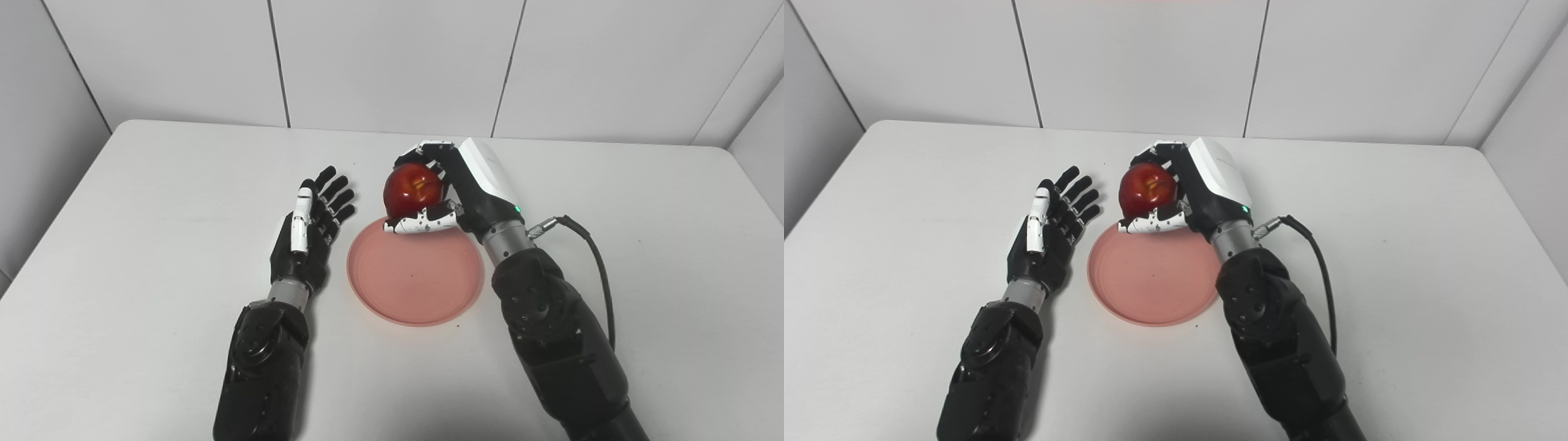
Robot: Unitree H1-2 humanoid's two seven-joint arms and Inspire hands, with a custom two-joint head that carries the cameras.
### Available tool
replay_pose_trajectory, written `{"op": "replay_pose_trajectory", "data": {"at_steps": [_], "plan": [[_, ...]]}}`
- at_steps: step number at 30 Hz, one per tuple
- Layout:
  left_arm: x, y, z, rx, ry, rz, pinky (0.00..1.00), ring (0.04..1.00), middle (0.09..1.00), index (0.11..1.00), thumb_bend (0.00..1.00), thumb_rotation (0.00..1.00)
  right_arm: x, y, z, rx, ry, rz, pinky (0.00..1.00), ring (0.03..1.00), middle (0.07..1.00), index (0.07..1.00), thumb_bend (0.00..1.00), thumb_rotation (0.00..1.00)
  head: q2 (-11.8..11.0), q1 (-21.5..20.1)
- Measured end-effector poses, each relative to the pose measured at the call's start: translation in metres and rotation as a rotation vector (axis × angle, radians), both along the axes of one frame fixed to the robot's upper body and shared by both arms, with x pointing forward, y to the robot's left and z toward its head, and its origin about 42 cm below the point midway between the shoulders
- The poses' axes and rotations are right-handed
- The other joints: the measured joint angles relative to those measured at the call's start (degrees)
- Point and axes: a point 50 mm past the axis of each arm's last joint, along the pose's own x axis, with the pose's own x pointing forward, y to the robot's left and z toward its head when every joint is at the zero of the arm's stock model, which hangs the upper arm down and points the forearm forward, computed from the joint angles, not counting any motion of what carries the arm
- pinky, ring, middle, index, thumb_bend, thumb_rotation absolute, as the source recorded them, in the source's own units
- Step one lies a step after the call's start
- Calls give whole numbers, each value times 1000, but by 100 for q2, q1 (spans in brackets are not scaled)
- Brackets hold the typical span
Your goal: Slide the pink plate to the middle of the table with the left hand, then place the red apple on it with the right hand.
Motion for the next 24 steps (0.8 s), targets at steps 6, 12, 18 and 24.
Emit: {"op": "replay_pose_trajectory", "data": {"at_steps": [6,12,18,24], "plan": [[6,3,0,3,3,6,872,879,883,863,384,1000,-4,4,-8,-10,21,13,326,401,483,487,515,128,44,35],[8,7,0,-1,1,13,874,882,885,867,383,1000,-8,5,-19,-18,49,17,304,384,474,487,515,126,79,70],[9,10,0,-3,0,21,872,875,880,866,380,1000,-12,3,-34,-27,92,14,316,396,480,487,515,126,132,70],[9,11,1,-12,0,25,872,874,879,866,379,1000,-12,3,-38,-24,105,21,324,404,483,487,515,127,167,70]]}}
